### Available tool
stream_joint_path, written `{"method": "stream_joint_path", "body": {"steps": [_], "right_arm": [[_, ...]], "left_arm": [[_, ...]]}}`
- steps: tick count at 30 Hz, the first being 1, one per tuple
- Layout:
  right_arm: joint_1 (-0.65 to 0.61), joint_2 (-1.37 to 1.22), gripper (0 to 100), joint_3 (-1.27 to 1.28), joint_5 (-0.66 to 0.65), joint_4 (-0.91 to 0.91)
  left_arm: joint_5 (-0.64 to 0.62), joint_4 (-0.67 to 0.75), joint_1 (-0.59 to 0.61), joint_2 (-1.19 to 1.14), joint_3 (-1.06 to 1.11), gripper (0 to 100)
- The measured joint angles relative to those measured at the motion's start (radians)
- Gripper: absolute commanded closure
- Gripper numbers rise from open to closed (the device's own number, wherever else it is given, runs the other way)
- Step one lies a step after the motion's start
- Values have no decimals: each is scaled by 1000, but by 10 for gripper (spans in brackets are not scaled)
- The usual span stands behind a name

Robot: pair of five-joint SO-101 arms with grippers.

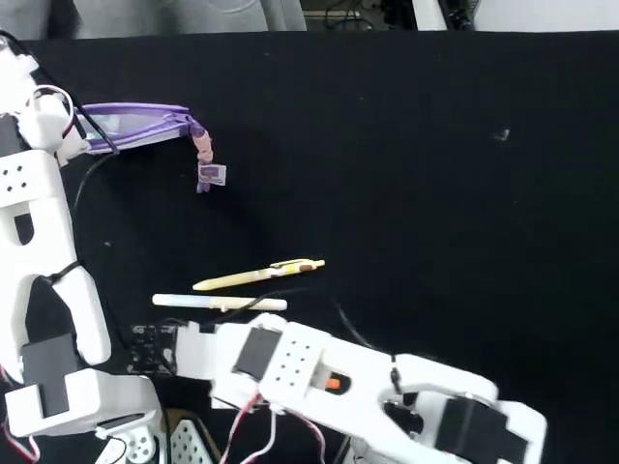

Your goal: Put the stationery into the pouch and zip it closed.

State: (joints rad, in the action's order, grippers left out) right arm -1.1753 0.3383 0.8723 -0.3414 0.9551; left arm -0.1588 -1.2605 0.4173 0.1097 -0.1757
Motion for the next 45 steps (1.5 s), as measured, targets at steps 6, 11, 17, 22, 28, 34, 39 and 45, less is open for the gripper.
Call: {"method": "stream_joint_path", "body": {"steps": [6,11,17,22,28,34,39,45], "right_arm": [[0,-117,794,-109,0,34],[0,-164,794,-164,-34,84],[0,-242,794,-203,-44,147],[0,-242,794,-204,-46,172],[0,-242,794,-210,-46,201],[34,-221,794,-209,-51,203],[169,-160,794,-209,6,193],[258,-97,794,-209,37,169]], "left_arm": [[0,0,3,0,0,971],[0,0,5,0,0,971],[-2,23,43,-2,0,971],[0,26,49,-2,8,971],[0,26,49,-2,9,971],[0,26,49,-2,9,971],[0,26,49,-2,9,971],[0,26,44,-2,9,971]]}}
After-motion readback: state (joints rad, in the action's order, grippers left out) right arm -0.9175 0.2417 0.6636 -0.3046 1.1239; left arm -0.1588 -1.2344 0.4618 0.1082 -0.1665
